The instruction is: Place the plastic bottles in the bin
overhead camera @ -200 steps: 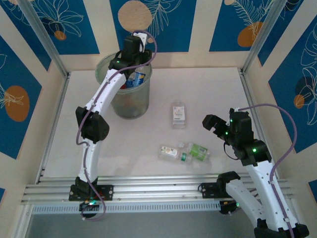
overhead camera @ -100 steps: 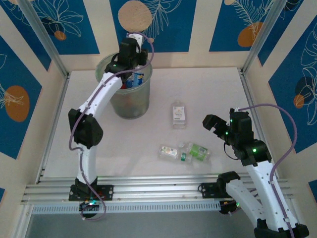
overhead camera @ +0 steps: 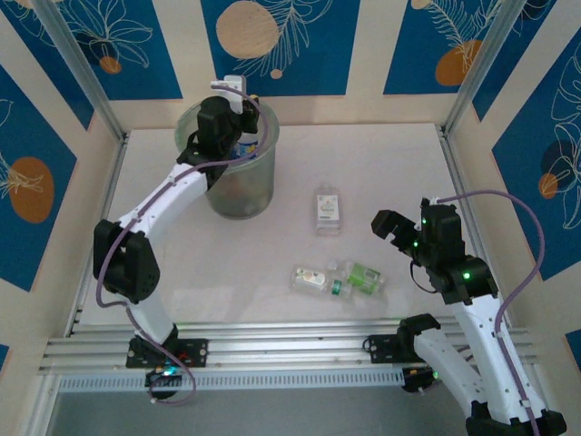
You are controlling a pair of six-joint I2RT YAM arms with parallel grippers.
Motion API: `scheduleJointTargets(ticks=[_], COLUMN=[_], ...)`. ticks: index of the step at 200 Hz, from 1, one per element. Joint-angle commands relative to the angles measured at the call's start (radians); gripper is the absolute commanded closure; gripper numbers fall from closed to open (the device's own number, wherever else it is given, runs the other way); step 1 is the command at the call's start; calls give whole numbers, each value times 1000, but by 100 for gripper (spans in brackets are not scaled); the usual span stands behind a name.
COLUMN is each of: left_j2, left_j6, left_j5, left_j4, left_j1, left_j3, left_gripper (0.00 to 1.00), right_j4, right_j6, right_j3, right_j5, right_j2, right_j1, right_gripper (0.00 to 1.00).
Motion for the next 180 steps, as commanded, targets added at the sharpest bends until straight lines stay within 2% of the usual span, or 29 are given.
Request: scheduleJointTargets(ticks=[1,78,102,138,156,180], left_j2=[-7,58,56,29,24,5], left_j6=[-41,-79,-82,-72,-66,-64], left_j5=[18,4,-4,-7,3,21], left_j4=[83,149,142,108,61,10], left_j1=[-6,-3,-4,-2,0,0], left_j3=[-39,-83,-96,-90,-55,-9], left_gripper=[77,77,74,52,35,25], right_j4=[10,-1,-3,-1,5,10], right_j6=[-10,-16,-17,-18,-17,-15], right_j3=[14,27,30,27,25,24], right_j5=[-1,9,10,12,8,4], right_j2=[-15,-18,-19,-18,-19,-17], right_j1=[8,9,9,9,8,10], right_gripper=[1,1,1,1,1,1])
